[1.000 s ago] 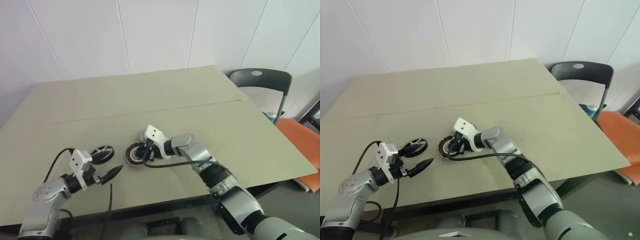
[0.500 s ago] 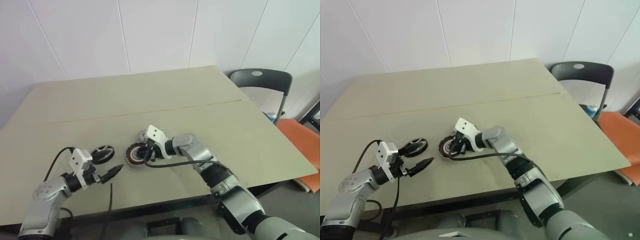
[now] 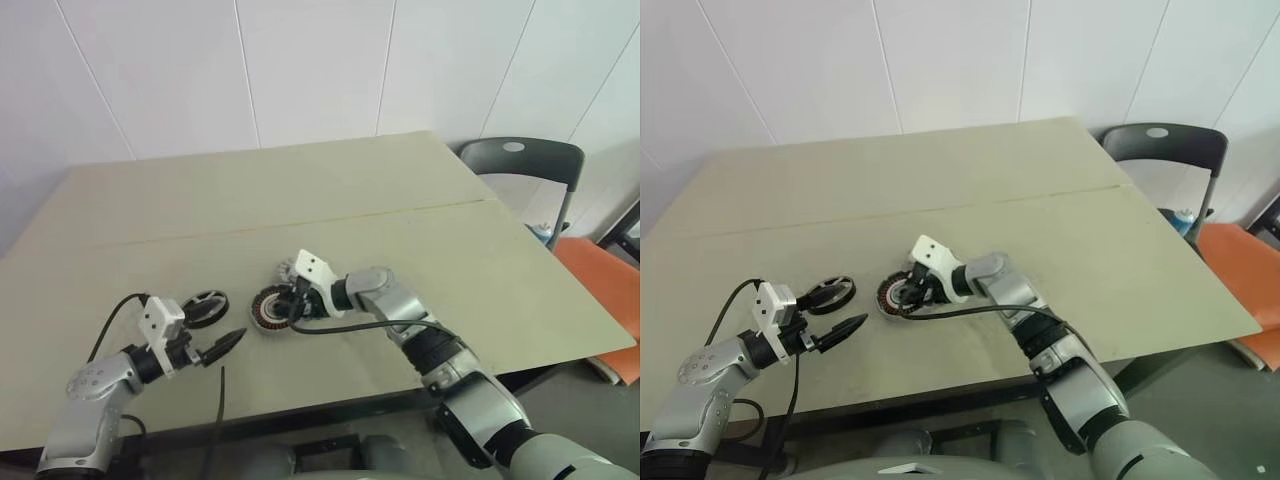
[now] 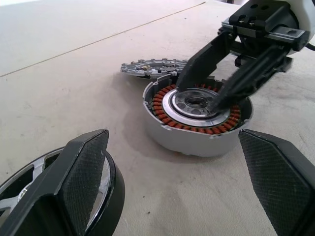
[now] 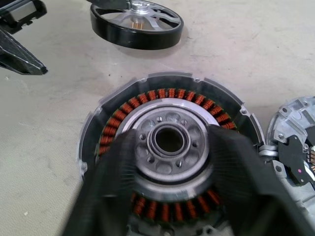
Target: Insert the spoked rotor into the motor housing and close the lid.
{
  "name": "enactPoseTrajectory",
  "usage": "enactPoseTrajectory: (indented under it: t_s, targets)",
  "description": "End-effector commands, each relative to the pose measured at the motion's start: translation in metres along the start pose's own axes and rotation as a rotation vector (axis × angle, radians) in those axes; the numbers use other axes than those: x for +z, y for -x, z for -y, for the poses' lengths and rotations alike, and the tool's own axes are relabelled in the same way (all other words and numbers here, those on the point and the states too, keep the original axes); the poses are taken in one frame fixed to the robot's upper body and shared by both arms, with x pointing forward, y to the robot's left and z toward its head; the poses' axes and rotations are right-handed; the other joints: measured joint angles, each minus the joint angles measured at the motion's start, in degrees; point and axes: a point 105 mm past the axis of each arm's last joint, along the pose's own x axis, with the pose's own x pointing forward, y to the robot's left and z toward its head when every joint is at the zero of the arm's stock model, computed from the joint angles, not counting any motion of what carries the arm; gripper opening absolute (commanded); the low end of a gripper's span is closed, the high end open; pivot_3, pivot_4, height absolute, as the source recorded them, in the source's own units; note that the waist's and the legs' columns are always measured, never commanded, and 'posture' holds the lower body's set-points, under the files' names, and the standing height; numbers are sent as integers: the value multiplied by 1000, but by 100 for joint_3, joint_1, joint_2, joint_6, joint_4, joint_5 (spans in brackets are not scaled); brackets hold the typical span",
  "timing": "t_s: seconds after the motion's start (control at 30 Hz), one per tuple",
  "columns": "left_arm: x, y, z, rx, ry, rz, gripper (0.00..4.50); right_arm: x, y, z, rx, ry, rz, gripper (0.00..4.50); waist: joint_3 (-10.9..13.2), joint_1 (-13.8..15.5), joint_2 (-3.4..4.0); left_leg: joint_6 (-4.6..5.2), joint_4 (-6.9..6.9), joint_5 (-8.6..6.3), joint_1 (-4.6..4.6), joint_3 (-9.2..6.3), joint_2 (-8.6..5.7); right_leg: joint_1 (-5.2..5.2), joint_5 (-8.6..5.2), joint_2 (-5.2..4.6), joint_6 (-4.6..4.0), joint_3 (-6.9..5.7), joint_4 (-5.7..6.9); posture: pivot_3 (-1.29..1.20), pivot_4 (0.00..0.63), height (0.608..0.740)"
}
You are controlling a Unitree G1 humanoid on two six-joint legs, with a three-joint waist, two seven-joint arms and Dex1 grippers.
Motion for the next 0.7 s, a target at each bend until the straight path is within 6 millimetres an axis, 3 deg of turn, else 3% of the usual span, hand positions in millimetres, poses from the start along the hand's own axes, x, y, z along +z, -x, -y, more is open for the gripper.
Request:
enactPoseTrajectory:
  t_s: [0.03,0.27,0.43,0.63,0.7]
  targets:
    - [9,0,-3,5,-44,17,4500,-4,2,10,-56,-47,-16,3003,0,3,0,0,1,0,0,0,0,0,0,0,0,0,0,0,0,740]
    - [7,0,-3,7,-41,13,4500,8,1,18,-76,-98,58,3003,1,5,2,0,5,0,-1,0,0,1,0,0,-1,-1,1,0,0,740]
    - [6,0,-2,7,-37,8,4500,8,-1,15,-58,-106,61,1972,2,5,2,0,5,0,-1,-1,0,1,0,0,-1,-1,2,0,0,740]
    - [7,-1,-2,3,-40,4,4500,5,-3,14,-54,-101,56,98,4,8,6,0,5,0,-1,-1,0,1,0,0,-1,-1,2,0,0,740]
    - [7,-1,-2,2,-42,3,4500,4,-3,14,-59,-99,46,41,5,10,7,-1,9,0,0,-1,0,5,0,-1,0,-3,2,0,0,740]
